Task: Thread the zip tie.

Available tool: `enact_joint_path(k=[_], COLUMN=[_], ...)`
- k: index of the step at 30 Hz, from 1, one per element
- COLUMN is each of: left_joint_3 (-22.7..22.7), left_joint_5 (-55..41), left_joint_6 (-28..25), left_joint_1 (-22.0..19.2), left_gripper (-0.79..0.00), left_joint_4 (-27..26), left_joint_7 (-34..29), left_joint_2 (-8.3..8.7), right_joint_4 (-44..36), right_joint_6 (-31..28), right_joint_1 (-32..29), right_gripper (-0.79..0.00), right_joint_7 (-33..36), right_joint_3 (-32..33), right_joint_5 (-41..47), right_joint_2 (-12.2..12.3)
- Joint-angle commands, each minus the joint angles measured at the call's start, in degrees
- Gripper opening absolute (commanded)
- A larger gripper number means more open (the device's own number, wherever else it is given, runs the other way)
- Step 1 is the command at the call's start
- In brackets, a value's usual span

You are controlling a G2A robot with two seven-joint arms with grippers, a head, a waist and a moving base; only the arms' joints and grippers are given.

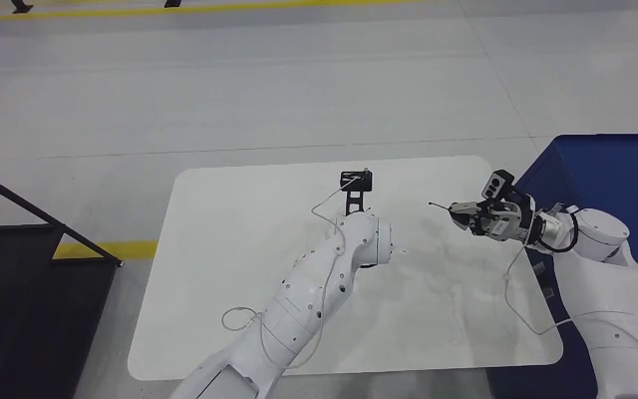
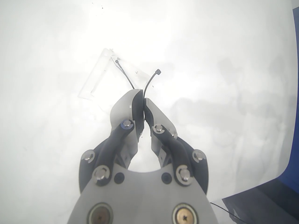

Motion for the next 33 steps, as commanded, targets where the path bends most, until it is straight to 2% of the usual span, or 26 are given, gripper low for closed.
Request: enact_joint_path(k=[1, 11, 13, 15, 17, 20, 22, 23, 31, 33], left_joint_3=[0.00, 0.00, -1.30, -2.94, -4.73, -7.56, -8.56, -8.72, -8.72, -8.50], left_joint_5=[0.00, 0.00, -3.00, -3.13, -4.21, -6.11, -5.68, -5.33, -5.33, -5.92], left_joint_6=[0.00, 0.00, -1.98, -3.21, -4.92, -9.80, -13.19, -13.67, -13.67, -14.53], left_joint_1=[0.00, 0.00, 2.55, 7.01, 12.97, 22.91, 28.57, 30.20, 30.20, 30.99], left_gripper=[-0.785, -0.785, -0.785, -0.785, -0.785, -0.785, -0.785, -0.785, -0.785, -0.785], left_joint_4=[0.00, 0.00, -4.08, -10.84, -19.78, -33.05, -38.71, -40.15, -40.15, -40.28], left_joint_7=[0.00, 0.00, 3.16, 8.59, 12.70, 19.12, 23.12, 24.67, 24.67, 26.32], left_joint_2=[0.00, 0.00, 0.12, 0.79, 1.58, 2.92, 3.74, 3.94, 3.94, 3.98], right_joint_4=[0.00, 0.00, -3.32, -6.59, -8.35, -10.21, -11.07, -12.32, -12.88, -13.55], right_joint_6=[0.00, 0.00, -1.46, 1.15, 4.58, 7.22, 9.51, 10.07, 10.18, 10.35], right_joint_1=[0.00, 0.00, -1.56, -3.37, -4.83, -6.87, -7.92, -8.35, -8.49, -9.45], right_gripper=[-0.785, -0.785, -0.785, -0.785, -0.785, -0.785, -0.785, -0.785, -0.785, -0.785], right_joint_7=[0.00, 0.00, -0.76, 0.17, -1.20, -3.74, -6.02, -6.58, -6.70, -8.25], right_joint_3=[0.00, 0.00, -0.29, -0.69, -0.36, -1.67, -2.75, -3.48, -3.71, -4.32], right_joint_5=[0.00, 0.00, -0.69, -2.79, -4.40, -1.94, 1.04, 1.83, 1.51, 2.97], right_joint_2=[0.00, 0.00, 0.06, 0.48, 0.89, 1.48, 2.06, 2.42, 2.58, 2.35])
